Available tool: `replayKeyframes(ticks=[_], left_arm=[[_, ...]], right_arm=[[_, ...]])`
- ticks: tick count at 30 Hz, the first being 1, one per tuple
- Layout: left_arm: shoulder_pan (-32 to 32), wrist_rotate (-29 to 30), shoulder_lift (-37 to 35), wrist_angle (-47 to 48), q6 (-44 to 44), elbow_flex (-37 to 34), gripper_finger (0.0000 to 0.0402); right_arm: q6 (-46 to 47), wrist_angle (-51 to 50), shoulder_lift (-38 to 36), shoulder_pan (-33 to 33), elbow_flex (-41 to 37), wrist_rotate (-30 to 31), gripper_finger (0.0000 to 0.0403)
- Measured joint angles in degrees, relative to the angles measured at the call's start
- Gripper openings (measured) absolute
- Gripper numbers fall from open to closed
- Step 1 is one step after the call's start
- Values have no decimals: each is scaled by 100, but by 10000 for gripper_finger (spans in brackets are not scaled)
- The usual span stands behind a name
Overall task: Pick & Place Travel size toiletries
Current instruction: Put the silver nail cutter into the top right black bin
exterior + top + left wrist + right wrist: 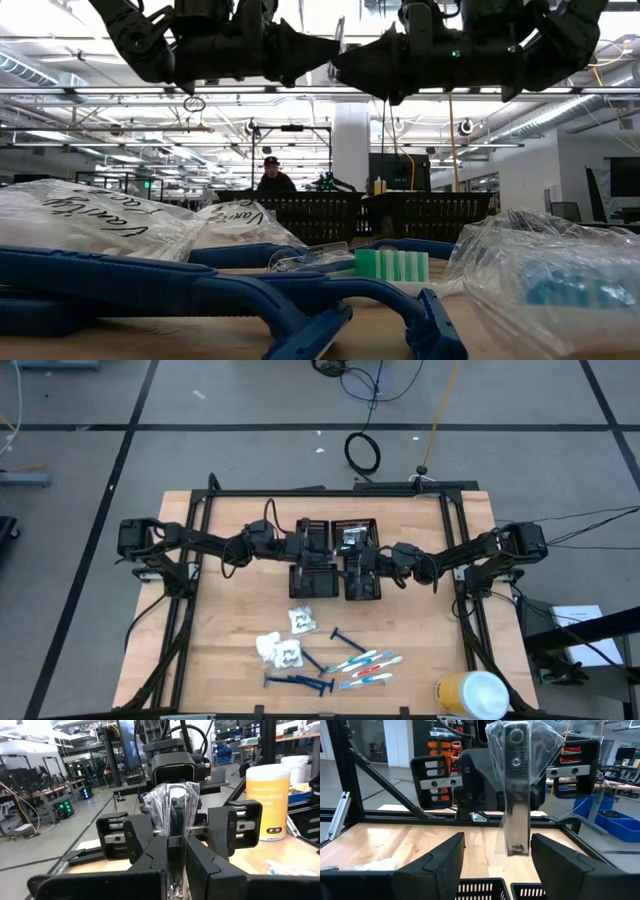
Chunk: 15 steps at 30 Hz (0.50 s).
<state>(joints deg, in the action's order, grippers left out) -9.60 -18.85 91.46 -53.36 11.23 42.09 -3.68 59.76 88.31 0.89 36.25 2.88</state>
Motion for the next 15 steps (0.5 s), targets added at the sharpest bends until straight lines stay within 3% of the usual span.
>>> replayKeyframes(ticks=[8,15], left_arm=[[129,-101,610,-60,-85,424,24],[69,-210,645,-73,-86,518,24]], right_arm=[[-2,-182,0,2,0,20,210],[-56,-355,0,2,0,24,210]])
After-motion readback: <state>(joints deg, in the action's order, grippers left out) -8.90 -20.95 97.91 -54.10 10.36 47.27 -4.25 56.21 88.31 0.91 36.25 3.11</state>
